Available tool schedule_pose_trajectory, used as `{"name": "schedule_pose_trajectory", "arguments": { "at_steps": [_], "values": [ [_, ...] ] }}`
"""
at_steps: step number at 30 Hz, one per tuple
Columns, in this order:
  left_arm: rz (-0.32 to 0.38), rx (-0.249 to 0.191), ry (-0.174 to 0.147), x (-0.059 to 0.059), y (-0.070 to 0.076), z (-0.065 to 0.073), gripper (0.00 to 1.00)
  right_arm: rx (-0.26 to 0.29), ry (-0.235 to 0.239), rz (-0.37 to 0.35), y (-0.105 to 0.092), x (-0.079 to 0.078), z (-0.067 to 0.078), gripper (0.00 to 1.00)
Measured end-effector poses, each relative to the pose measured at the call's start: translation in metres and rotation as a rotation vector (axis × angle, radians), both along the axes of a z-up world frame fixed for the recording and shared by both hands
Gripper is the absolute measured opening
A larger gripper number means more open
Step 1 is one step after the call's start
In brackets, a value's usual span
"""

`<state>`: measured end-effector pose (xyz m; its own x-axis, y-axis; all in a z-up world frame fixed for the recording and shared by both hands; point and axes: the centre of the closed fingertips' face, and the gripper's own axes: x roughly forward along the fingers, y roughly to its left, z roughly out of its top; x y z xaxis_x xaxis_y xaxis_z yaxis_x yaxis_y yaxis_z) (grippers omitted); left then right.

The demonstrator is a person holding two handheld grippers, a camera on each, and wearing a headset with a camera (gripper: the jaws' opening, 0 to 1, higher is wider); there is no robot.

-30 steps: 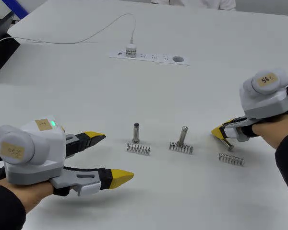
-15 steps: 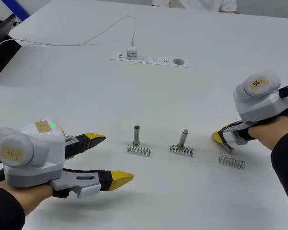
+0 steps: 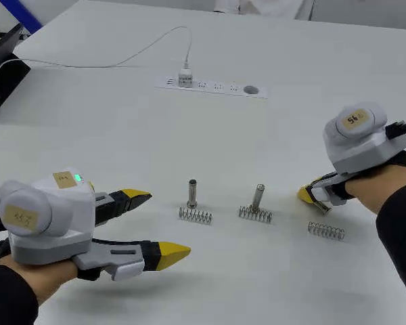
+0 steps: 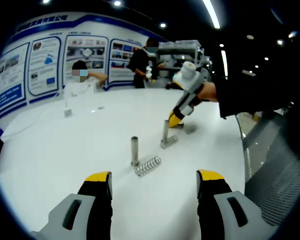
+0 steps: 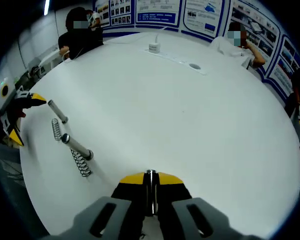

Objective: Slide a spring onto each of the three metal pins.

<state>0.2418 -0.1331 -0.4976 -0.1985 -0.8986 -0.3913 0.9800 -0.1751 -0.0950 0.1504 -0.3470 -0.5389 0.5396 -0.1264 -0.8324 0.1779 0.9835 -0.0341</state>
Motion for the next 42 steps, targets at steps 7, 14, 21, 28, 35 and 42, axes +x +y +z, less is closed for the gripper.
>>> {"name": "schedule_pose_trajectory", "arguments": {
  "at_steps": [7,14,21,28,35,42],
  "values": [
    [0.007,-0.004,-0.004,0.002,0.001,0.002,0.7,-0.017,-0.033,0.004,0.005,-0.004,0.02,0.09],
    [0.001,-0.006,-0.007,-0.002,0.001,0.002,0.7,-0.029,-0.063,-0.005,0.009,-0.013,0.032,0.09],
    [0.001,-0.007,-0.008,-0.001,0.001,0.003,0.7,-0.02,-0.09,-0.035,0.007,-0.023,0.038,0.09],
    [-0.002,-0.008,-0.011,-0.002,0.0,0.004,0.7,-0.015,-0.11,-0.054,0.009,-0.035,0.041,0.09],
    [-0.006,-0.008,-0.012,-0.004,0.0,0.005,0.69,-0.016,-0.12,-0.048,0.011,-0.043,0.041,0.09],
    [-0.008,-0.012,-0.015,-0.004,0.0,0.007,0.7,-0.018,-0.125,-0.039,0.011,-0.044,0.041,0.09]
  ]
}}
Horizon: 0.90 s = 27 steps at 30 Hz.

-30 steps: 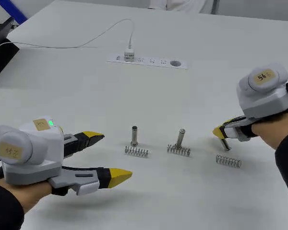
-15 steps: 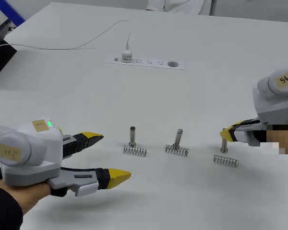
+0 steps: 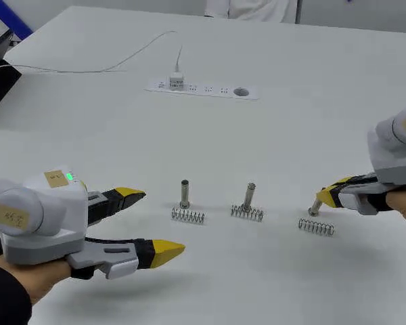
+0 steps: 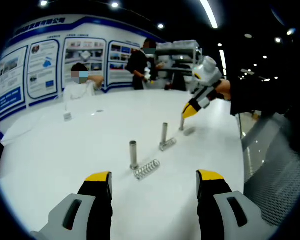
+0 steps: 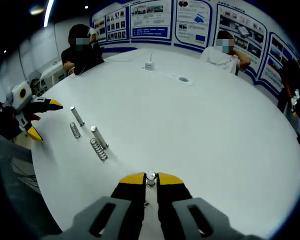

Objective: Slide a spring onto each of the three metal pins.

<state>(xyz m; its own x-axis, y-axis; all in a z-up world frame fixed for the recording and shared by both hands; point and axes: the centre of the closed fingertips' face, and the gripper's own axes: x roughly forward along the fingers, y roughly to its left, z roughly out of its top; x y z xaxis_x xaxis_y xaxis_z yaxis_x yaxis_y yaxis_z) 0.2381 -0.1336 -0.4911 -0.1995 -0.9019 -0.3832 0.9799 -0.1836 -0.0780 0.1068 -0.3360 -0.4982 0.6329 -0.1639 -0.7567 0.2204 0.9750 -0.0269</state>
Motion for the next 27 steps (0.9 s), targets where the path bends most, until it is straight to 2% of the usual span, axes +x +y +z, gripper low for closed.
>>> {"name": "schedule_pose_trajectory", "arguments": {
  "at_steps": [17,27],
  "values": [
    [0.003,0.002,0.001,0.001,0.001,-0.001,0.7,-0.029,-0.006,0.026,-0.002,-0.004,0.004,0.14],
    [0.005,0.001,0.002,0.002,0.001,0.0,0.7,-0.011,0.004,0.041,0.002,-0.013,0.0,0.14]
  ]
}}
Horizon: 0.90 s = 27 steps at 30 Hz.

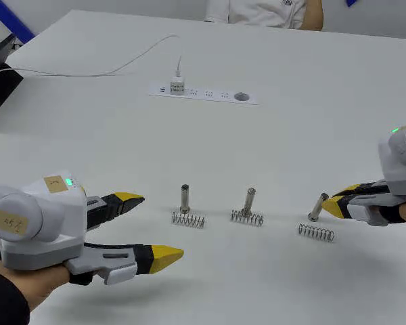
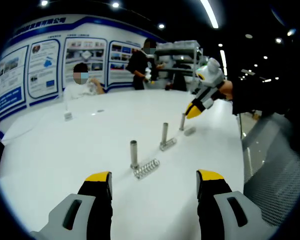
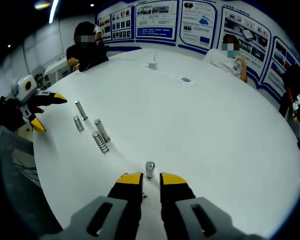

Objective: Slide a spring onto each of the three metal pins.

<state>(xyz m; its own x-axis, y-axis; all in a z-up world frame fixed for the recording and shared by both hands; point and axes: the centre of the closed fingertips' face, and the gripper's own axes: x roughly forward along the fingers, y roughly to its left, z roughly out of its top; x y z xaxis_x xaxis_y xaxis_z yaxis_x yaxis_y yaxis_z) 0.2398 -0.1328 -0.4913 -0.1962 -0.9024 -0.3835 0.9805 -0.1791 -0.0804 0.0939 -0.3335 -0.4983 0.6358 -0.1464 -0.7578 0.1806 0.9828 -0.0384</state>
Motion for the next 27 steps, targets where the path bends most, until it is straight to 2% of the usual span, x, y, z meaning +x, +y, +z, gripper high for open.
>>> {"name": "schedule_pose_trajectory", "arguments": {
  "at_steps": [10,15,27],
  "values": [
    [-0.001,0.003,-0.003,-0.001,0.0,0.0,0.7,0.032,0.029,0.066,0.018,-0.003,-0.013,0.14],
    [0.0,0.003,-0.004,0.0,0.001,-0.001,0.69,0.04,0.046,0.095,0.021,-0.007,-0.019,0.14],
    [-0.001,0.008,-0.001,-0.001,0.001,-0.002,0.69,0.02,0.117,0.227,0.026,-0.014,-0.035,0.16]
  ]
}}
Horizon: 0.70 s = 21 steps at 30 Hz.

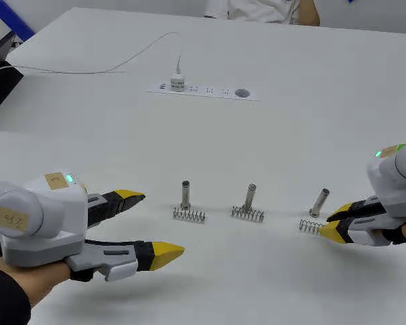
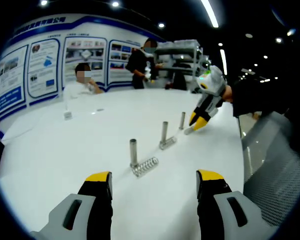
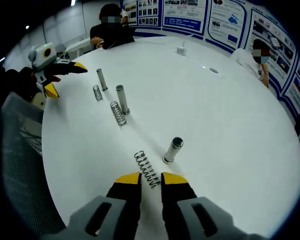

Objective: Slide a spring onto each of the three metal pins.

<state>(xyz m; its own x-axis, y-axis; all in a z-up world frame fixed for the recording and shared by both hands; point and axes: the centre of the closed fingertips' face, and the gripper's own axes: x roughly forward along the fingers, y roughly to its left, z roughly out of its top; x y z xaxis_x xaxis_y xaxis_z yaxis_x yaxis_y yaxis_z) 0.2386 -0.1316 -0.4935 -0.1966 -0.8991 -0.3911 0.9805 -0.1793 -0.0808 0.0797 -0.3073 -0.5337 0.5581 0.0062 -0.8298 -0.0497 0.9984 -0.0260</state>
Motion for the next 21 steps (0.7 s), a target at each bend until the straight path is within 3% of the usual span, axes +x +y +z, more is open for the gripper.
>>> {"name": "schedule_pose_trajectory", "arguments": {
  "at_steps": [11,21],
  "values": [
    [-0.011,0.007,0.005,-0.004,0.003,-0.001,0.68,-0.022,0.06,0.082,0.004,-0.007,-0.01,0.14],
    [-0.039,0.024,0.008,-0.013,0.009,-0.003,0.66,-0.03,0.077,0.088,0.004,-0.008,-0.01,0.12]
  ]
}}
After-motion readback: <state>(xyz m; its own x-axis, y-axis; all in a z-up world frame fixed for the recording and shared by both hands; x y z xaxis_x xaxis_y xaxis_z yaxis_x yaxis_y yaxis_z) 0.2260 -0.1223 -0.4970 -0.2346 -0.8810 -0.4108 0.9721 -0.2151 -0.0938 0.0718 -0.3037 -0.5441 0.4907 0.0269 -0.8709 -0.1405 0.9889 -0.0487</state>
